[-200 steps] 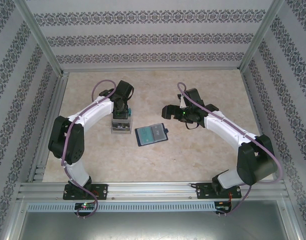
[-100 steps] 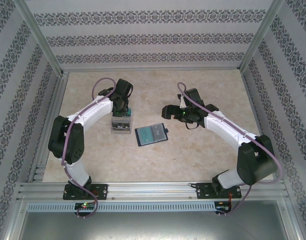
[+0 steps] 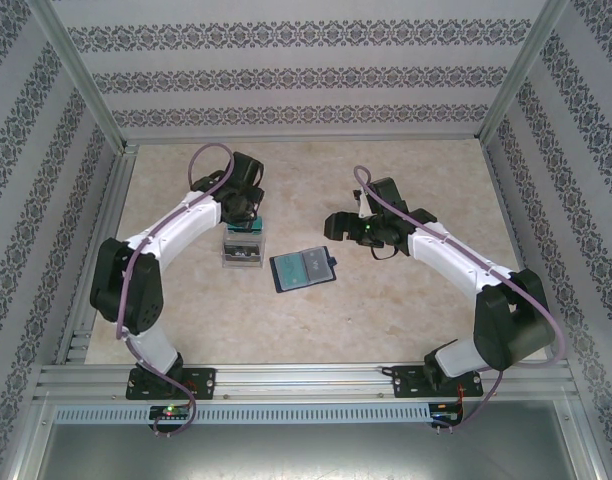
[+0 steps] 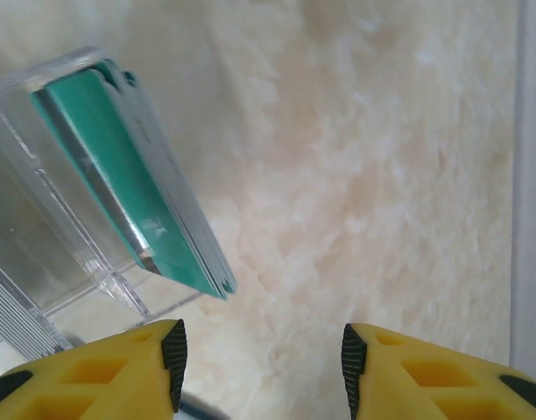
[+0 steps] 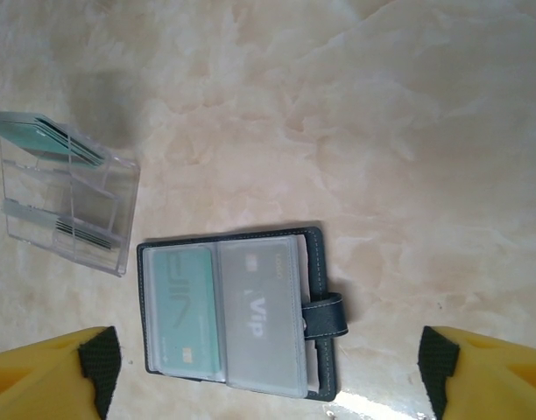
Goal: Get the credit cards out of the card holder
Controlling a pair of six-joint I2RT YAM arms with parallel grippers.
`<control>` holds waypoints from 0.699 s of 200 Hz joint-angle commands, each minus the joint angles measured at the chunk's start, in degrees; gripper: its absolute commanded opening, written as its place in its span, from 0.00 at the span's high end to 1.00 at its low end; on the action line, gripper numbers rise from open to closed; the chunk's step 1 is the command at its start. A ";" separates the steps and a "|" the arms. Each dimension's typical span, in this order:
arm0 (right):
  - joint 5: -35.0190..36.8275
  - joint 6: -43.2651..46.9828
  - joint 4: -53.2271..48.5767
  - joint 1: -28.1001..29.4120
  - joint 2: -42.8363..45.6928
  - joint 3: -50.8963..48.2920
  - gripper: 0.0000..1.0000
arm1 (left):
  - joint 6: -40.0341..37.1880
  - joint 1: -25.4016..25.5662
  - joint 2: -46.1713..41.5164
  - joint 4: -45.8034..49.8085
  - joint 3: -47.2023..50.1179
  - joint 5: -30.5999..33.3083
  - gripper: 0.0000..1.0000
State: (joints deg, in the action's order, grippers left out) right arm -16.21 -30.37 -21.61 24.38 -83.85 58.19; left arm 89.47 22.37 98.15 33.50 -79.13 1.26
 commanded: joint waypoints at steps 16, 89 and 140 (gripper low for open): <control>-1.38 1.22 -0.50 2.43 -2.39 -0.73 0.18 | -19.21 1.15 -6.21 -3.18 5.66 -5.99 0.50; 0.30 2.07 -0.07 7.22 -7.12 -2.48 0.59 | -23.48 7.99 -11.85 -14.23 20.98 -15.23 0.53; -2.06 0.79 1.68 8.04 -10.64 -4.32 0.56 | -27.50 13.59 -10.90 -10.62 25.13 -14.38 0.76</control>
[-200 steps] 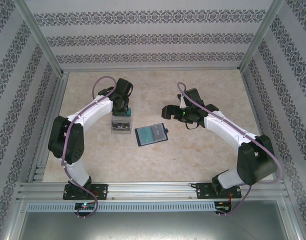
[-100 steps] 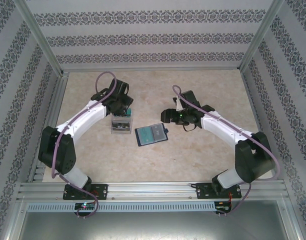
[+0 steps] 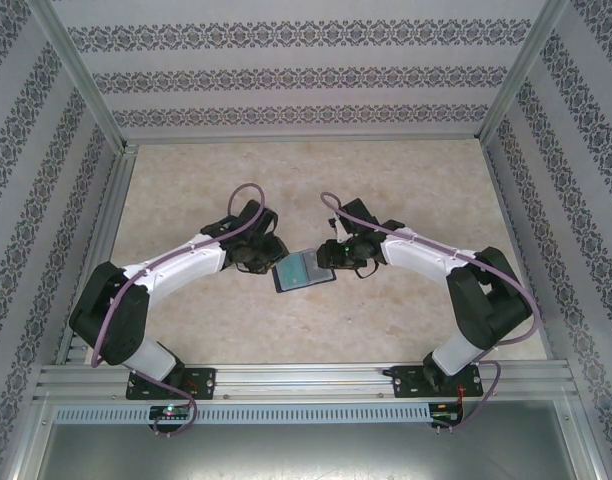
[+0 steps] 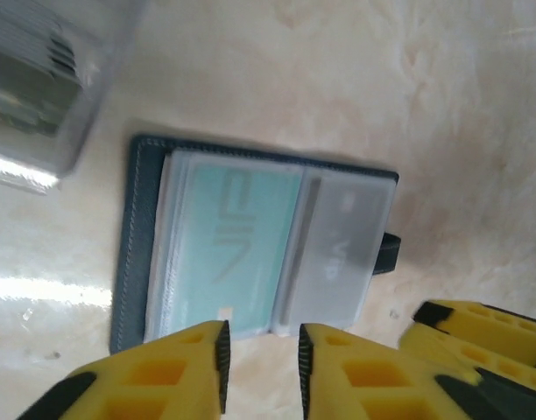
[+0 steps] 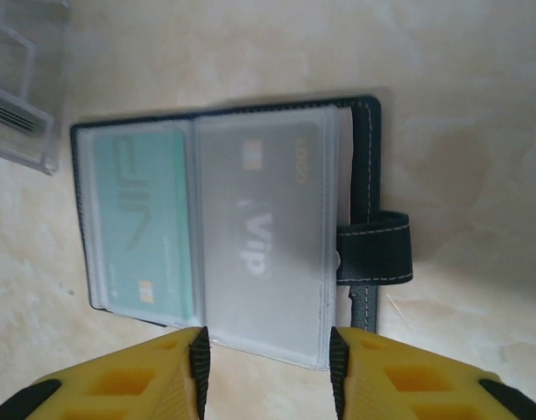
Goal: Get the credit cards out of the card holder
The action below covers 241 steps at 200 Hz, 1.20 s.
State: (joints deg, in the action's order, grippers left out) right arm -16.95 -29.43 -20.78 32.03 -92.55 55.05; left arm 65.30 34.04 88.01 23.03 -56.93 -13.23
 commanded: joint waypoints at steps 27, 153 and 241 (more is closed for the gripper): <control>-1.40 0.06 1.24 0.82 -3.14 -0.93 0.56 | -4.00 3.37 1.15 0.06 4.31 0.47 0.85; -3.08 -0.20 3.06 0.84 -5.94 0.30 0.56 | -6.41 5.07 9.22 3.40 1.68 1.98 0.88; -0.86 0.24 1.59 1.01 -3.60 0.94 0.56 | -9.11 5.07 11.48 5.90 -0.31 2.91 0.89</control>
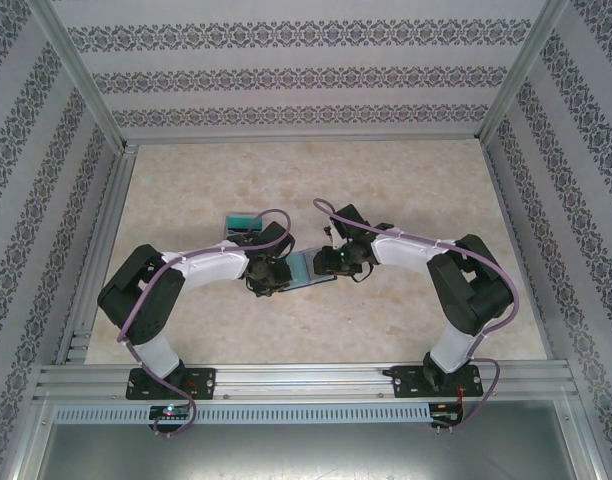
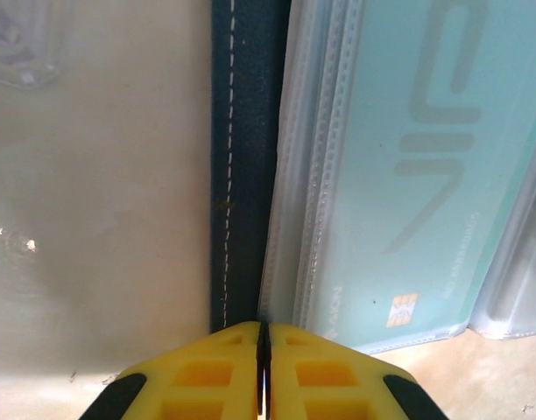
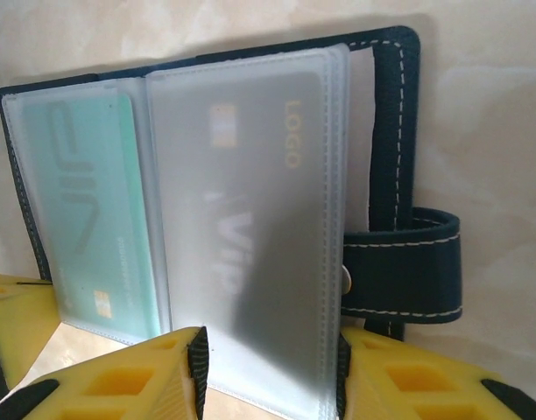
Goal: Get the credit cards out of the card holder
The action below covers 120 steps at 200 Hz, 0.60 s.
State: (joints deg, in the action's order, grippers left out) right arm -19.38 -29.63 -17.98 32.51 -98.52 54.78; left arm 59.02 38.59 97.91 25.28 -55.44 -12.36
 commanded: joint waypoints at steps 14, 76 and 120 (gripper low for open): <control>1.84 0.81 -1.74 0.51 3.05 1.38 0.56 | -3.85 0.52 1.89 4.87 -2.41 2.56 0.89; 2.52 0.93 -1.55 0.62 2.54 2.05 0.56 | -3.92 0.61 2.12 4.86 -2.59 1.73 0.89; 1.54 0.74 -0.77 0.84 0.81 2.21 0.56 | -3.83 0.59 2.02 4.78 -2.66 1.46 0.89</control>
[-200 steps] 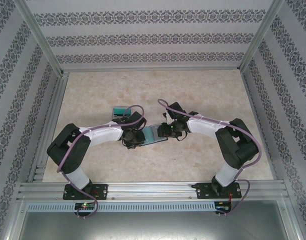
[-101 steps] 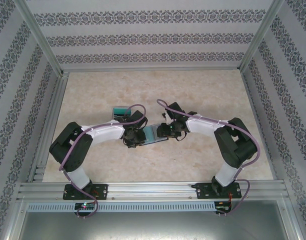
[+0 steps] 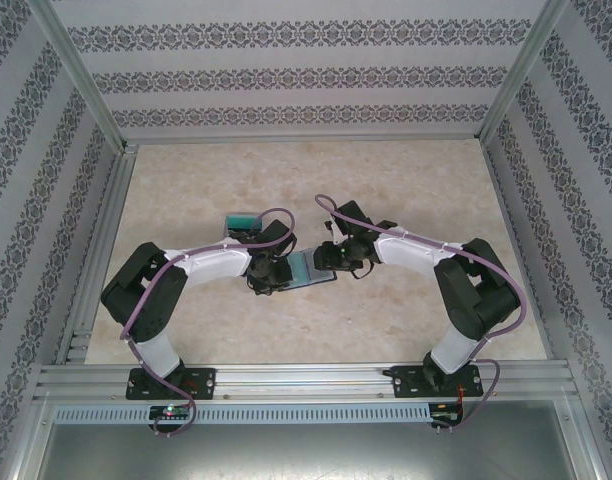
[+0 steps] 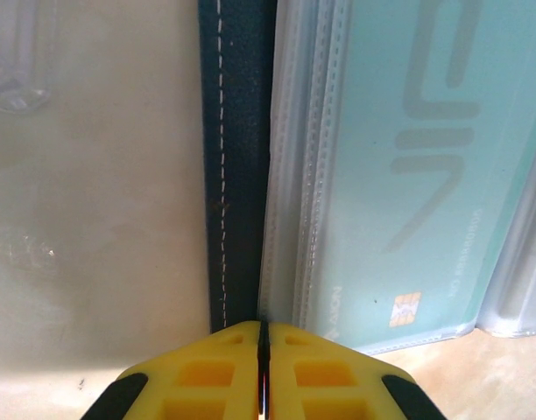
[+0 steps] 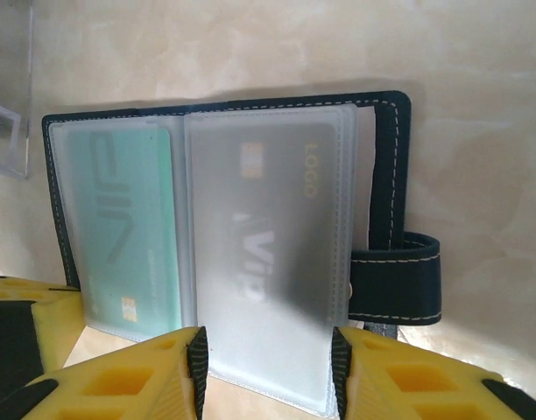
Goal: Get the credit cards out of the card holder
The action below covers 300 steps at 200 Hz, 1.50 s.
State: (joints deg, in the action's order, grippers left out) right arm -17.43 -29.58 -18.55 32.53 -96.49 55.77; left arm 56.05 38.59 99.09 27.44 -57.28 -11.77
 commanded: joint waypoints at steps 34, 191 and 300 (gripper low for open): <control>-0.60 0.88 -0.16 0.93 -2.37 1.21 0.56 | -0.86 0.61 0.89 2.47 -0.83 0.83 0.89; -6.96 -3.58 3.67 1.50 -3.53 1.23 0.56 | -1.12 0.87 1.63 1.74 -1.14 -0.23 0.89; -14.91 -9.96 8.31 1.04 -2.11 2.71 0.55 | -1.09 0.96 1.59 1.39 -0.96 -0.31 0.89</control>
State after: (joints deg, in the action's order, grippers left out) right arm -28.47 -36.62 -12.95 33.54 -99.35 56.80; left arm 55.86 38.63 99.39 27.70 -57.58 -11.81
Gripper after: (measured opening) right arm 0.449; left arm 0.110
